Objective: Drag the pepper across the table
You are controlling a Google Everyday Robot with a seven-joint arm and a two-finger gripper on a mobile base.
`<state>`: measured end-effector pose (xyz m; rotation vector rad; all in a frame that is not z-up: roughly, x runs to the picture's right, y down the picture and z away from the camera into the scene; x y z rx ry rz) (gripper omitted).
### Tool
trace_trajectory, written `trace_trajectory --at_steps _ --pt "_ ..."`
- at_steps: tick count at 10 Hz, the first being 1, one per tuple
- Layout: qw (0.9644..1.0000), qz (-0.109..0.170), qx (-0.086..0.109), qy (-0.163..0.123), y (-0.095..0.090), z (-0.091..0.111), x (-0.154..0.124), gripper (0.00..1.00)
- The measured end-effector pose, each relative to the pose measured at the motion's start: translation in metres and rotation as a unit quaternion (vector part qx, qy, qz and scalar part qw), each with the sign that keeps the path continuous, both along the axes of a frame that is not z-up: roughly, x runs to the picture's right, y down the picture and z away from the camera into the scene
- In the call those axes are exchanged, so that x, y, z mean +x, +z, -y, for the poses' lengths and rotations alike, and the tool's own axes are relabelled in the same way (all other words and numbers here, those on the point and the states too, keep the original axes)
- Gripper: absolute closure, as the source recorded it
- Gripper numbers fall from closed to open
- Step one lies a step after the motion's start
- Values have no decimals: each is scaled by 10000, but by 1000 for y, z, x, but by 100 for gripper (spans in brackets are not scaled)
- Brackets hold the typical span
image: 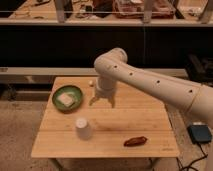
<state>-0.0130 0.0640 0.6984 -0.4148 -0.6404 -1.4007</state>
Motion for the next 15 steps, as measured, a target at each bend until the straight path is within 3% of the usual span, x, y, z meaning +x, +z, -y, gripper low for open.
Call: trace_trajectory --at_steps 2,4,5,6,7,10,12,13,15 --pt "9990 -135 -220 377 7 -7 5 33" --pt "9935 -537 -255 973 18 -13 28 33" --pt "9842 -941 -205 1484 27 -24 56 33" --pt "9784 -1169 -175 1694 32 -34 73 33" --pt "9700 -1491 -129 1915 37 -51 99 33" --pt "9589 -1930 -32 2078 44 -90 141 33" --pt "9510 -2149 -73 2223 43 -111 160 33" --pt "9491 -2185 -82 2266 43 -122 165 33" --pt "9491 -2178 -46 2274 42 -125 167 33"
